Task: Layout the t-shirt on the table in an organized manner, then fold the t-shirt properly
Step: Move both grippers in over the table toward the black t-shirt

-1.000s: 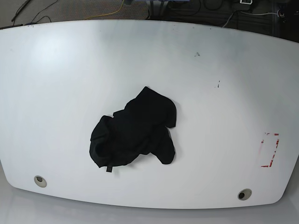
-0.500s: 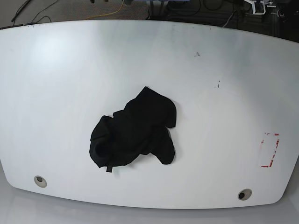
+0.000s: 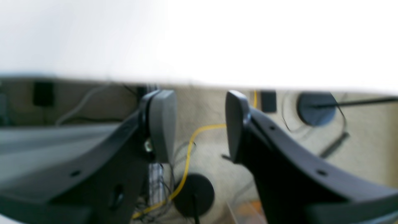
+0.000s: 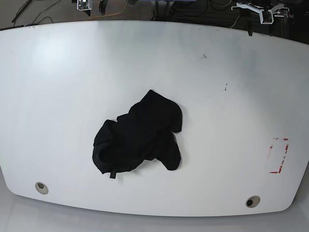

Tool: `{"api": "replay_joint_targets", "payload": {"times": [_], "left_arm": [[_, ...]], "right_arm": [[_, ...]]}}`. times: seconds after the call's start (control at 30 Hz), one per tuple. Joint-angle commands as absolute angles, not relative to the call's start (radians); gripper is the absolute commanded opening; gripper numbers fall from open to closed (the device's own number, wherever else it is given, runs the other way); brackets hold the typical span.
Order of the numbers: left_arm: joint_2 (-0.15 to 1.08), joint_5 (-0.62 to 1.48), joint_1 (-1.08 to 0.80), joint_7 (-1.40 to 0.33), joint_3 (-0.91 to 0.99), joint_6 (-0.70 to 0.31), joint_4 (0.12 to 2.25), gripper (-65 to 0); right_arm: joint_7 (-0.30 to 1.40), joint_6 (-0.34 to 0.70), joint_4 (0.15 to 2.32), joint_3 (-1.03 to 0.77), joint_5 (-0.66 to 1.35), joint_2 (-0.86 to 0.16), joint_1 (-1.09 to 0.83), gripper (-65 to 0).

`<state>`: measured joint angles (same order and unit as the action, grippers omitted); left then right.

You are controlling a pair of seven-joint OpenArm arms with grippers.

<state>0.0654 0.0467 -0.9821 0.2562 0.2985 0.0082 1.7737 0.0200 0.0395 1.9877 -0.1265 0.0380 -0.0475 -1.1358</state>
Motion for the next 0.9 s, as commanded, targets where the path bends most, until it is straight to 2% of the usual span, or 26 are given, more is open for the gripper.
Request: {"api": "replay_joint_targets", "payload": {"times": [0.0, 0.33, 0.53, 0.87], "left_arm": [[0.07, 0.051, -0.972, 0.283, 0.285, 0.013, 1.788, -25.9], [0.07, 0.044, -0.888, 0.252, 0.245, 0.013, 1.785, -25.9], [0.07, 0.044, -0.812, 0.179, 0.239, 0.013, 1.785, -25.9], [0.07, 0.042, -0.716, 0.17, 0.22, 0.013, 1.784, -25.9]], "right_arm": [[0.001, 0.036, 2.002, -0.13, 0.045, -0.051, -1.124, -39.3], [0.005, 0.038, 2.002, -0.151, 0.045, -0.051, -1.041, -39.3], [0.068, 0.038, 2.0, -0.166, 0.045, -0.084, -0.972, -39.3], [0.114, 0.039, 2.0, -0.197, 0.045, -0.087, -0.874, -39.3]]}}
